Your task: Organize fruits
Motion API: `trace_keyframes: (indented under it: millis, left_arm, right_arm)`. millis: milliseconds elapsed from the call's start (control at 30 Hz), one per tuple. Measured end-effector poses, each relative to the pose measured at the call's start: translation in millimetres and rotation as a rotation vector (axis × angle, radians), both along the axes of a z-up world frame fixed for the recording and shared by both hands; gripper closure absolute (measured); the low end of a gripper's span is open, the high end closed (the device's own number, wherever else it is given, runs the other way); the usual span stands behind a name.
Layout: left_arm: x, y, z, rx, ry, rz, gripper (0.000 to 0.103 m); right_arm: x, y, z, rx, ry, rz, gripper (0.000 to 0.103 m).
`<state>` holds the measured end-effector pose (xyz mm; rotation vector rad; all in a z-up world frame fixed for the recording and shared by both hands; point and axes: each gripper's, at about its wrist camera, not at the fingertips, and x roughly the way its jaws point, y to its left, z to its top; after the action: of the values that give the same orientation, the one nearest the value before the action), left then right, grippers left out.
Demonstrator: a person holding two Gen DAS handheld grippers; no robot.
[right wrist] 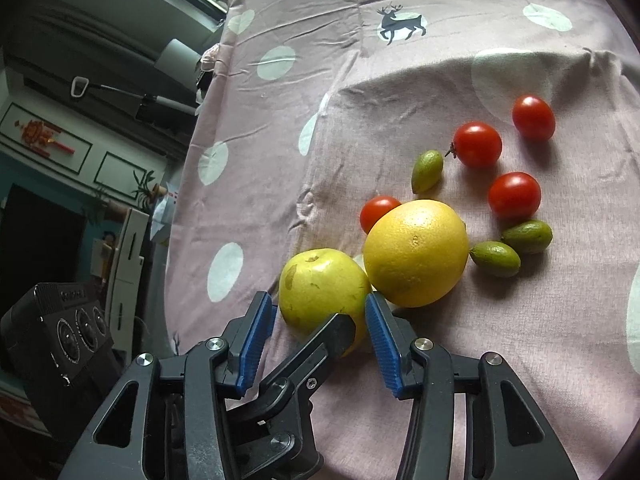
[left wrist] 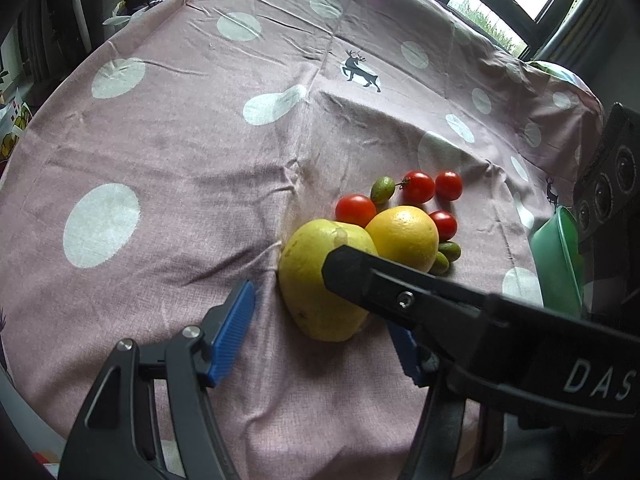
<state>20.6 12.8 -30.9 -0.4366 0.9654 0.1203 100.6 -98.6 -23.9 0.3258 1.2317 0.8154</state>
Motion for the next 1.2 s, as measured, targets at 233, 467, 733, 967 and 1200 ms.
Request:
trace_keyframes:
  millis: [233, 467, 733, 967, 1200]
  left_arm:
    - [2, -1, -1, 0.005, 0.007, -0.003, 0.038]
    - [3, -1, -2, 0.005, 0.009, -0.007, 0.037]
    - [3, 0, -4, 0.0, 0.005, -0.007, 0.037]
    - [1, -4, -1, 0.024, -0.012, -0.017, 0.044]
    - [-5, -8, 14, 0.033, -0.089, -0.041, 0.057]
  right_arm:
    - [0, 3, 0, -0.022, -0.01, 0.008, 0.051]
    - [0, 3, 0, -0.03, -0.01, 0.012, 0.05]
    - [-1, 7, 0, -0.01, -0.018, 0.026, 0.038]
    - [-3, 8, 1, -0.009, -0.044, 0.039, 0.041]
    - [-12, 5, 17, 0.012, -0.123, 0.045, 0.045]
